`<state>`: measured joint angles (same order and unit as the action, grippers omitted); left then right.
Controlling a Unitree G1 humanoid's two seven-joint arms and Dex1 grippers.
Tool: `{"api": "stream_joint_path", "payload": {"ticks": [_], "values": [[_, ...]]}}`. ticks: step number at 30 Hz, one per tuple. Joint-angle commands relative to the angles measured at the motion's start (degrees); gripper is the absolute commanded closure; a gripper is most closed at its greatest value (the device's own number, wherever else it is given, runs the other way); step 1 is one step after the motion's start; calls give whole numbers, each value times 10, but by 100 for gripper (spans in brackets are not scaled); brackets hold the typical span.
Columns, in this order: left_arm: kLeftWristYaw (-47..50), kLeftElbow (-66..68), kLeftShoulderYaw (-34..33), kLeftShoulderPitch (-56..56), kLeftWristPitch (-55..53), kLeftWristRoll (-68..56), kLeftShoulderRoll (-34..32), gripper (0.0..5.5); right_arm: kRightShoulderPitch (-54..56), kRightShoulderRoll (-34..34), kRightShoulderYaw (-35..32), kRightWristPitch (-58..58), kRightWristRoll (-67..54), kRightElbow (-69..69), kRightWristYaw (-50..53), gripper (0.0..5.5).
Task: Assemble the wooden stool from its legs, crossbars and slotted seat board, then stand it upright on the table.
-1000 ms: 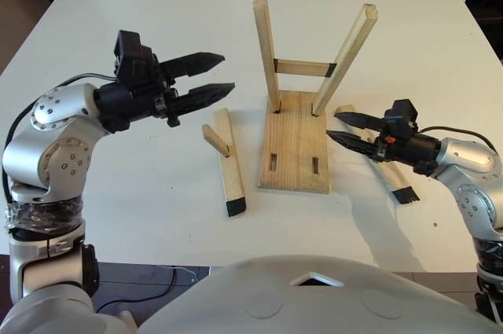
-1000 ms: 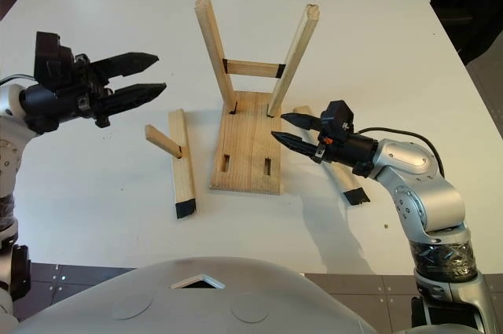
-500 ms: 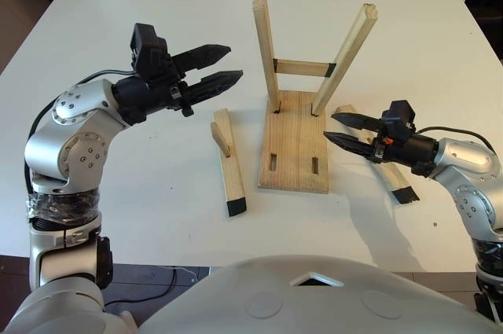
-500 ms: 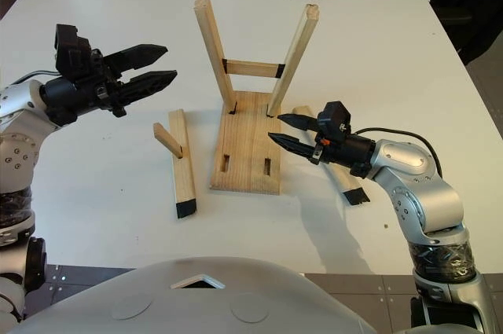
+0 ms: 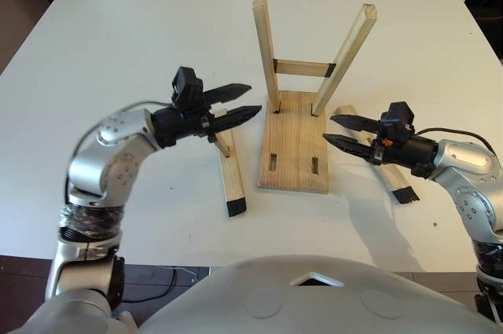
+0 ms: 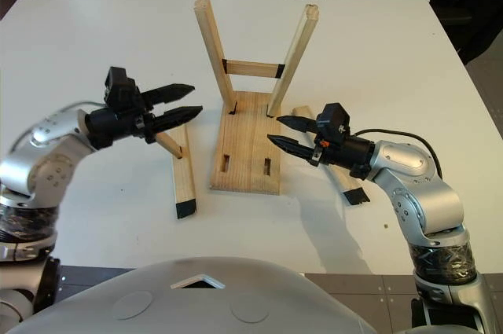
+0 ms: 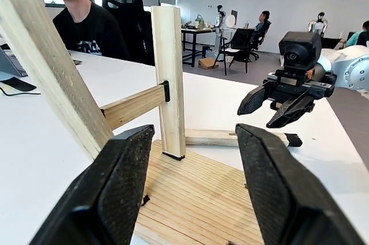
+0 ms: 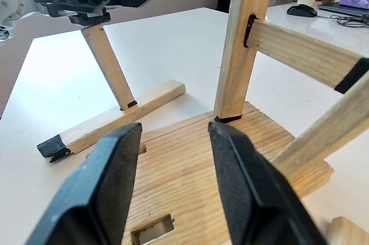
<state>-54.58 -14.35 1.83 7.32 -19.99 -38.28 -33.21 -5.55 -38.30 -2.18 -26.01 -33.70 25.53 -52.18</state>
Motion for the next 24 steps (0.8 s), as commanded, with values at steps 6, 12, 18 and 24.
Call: {"api": "stream_joint_path", "payload": {"ticks": [6,12,18,24], "values": [[79,-83,-102,105,-117,-120,-29,287,3,-2,-9,-6,-7,5,-2,337],[34,-263,-27,-7,-177,-140,-102,287,-24,12,-10,-3,-8,24,18,337],[-70,-193,95,-222,-36,82,-195,287,-48,20,-12,0,-6,37,29,337],[-62,-99,123,-229,50,174,-165,287,-51,21,-6,3,1,39,33,337]]}}
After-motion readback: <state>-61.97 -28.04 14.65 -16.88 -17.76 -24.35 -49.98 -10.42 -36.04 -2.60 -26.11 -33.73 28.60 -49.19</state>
